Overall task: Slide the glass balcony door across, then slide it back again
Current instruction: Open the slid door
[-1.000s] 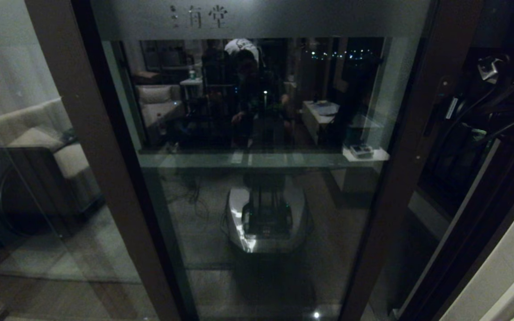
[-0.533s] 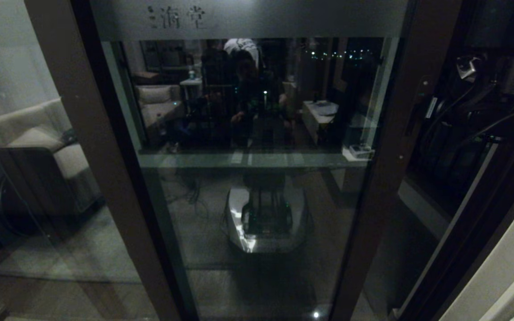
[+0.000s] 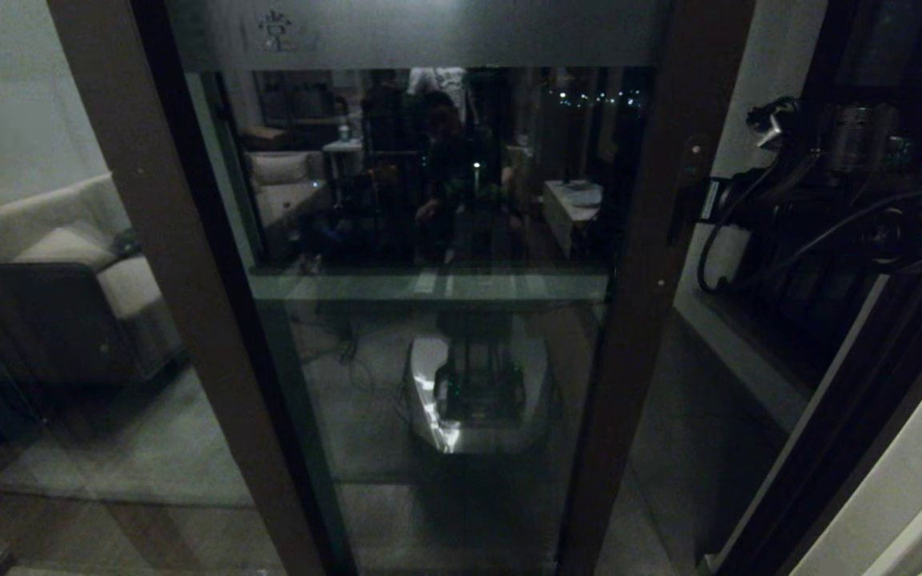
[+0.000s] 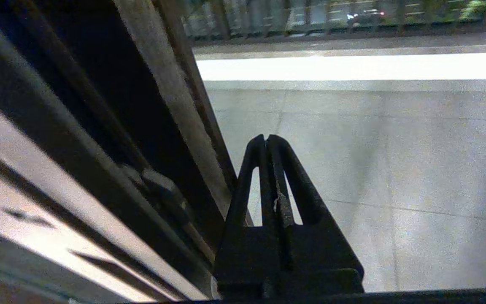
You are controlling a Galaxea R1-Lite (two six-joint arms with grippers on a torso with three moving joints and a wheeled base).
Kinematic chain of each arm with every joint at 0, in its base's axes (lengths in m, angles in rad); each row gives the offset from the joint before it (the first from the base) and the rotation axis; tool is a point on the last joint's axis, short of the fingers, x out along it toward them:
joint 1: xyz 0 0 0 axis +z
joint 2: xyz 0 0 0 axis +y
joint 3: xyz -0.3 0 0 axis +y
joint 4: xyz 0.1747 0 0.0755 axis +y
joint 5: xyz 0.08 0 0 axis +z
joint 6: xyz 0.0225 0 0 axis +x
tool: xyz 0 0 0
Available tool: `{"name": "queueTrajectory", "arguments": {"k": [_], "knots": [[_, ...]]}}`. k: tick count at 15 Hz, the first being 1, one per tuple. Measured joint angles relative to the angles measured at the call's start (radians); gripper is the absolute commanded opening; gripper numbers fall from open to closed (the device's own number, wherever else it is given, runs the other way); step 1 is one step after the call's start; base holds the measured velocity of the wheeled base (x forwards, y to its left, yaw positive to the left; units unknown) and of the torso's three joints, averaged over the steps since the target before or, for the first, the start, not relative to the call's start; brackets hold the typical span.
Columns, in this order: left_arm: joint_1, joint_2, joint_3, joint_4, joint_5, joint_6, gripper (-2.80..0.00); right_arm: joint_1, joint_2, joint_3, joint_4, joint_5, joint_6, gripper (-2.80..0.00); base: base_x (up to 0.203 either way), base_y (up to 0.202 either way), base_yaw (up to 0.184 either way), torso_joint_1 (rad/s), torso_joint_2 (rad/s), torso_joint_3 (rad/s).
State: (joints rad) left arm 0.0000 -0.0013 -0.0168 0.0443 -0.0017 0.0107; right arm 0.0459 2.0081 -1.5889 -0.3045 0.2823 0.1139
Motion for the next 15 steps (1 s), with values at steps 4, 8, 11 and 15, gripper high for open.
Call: {"name": "queueTrajectory", "arguments": {"k": [4, 8, 11, 15], "knots": [[0.000, 0.000, 0.000, 0.000, 0.000, -0.001, -2.80, 0.042, 0.009, 0.000, 0.001, -0.010, -0.001, -2.80, 0.000, 0.000, 0.000, 0.000, 0.00, 0.000], [0.000, 0.000, 0.000, 0.000, 0.000, -0.001, -2.80, 0.102, 0.021, -0.019, 0.000, -0.071, -0.003, -2.80, 0.000, 0.000, 0.000, 0.000, 0.00, 0.000], [0.000, 0.000, 0.000, 0.000, 0.000, 0.000, -2.80, 0.124, 0.027, -0.025, 0.000, -0.077, -0.003, -2.80, 0.000, 0.000, 0.000, 0.000, 0.00, 0.000], [0.000, 0.000, 0.000, 0.000, 0.000, 0.000, -2.80, 0.157, 0.032, -0.023, -0.001, -0.102, -0.003, -2.80, 0.000, 0.000, 0.000, 0.000, 0.00, 0.000]]}}
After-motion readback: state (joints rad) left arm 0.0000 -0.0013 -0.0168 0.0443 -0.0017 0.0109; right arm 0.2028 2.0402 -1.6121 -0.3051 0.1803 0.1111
